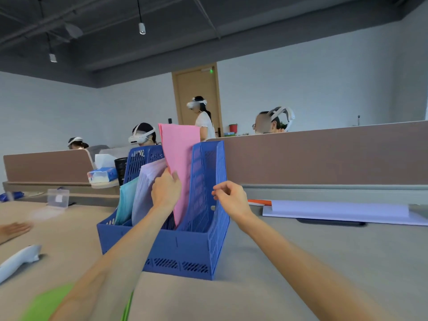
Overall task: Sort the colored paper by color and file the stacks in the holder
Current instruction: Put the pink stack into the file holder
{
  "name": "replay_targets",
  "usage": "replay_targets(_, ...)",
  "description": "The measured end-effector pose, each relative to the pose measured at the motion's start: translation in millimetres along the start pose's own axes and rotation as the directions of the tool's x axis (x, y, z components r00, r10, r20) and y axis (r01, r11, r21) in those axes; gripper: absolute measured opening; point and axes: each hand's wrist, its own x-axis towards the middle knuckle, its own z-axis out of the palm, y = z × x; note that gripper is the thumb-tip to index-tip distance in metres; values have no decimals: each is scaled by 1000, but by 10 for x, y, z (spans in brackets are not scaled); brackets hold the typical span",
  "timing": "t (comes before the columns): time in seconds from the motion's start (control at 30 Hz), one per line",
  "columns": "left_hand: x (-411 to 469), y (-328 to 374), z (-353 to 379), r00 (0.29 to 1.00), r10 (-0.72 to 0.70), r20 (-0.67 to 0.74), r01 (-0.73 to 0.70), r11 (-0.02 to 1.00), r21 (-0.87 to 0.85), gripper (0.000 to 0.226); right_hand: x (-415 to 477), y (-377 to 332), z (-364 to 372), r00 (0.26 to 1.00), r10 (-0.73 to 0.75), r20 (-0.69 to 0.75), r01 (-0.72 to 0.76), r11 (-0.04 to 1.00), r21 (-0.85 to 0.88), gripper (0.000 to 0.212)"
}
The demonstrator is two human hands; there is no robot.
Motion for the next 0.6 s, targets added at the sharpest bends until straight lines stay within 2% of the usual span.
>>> replay_targets(0.13, -87, -111, 74, 997, -67, 38, 70, 996, -58, 36, -11, 59, 19, 1000, 14, 1, -14, 1000, 10, 19)
replay_targets(0.3, -252, -344, 196, 974, -143, 175, 175, 969, -177, 39, -43, 71, 68, 1000, 16, -4, -16, 1000, 2, 19)
replay_targets(0.47, -269, -377, 168, 904, -256, 342, 337, 919, -203, 45, -57, 80, 127, 1000, 24, -11, -24, 1000, -13, 21)
replay_targets(0.6, -253, -398, 185, 890, -236, 391, 333, 921, -203, 37, -86, 89, 152, 999, 30, -21, -30, 1000, 2, 21)
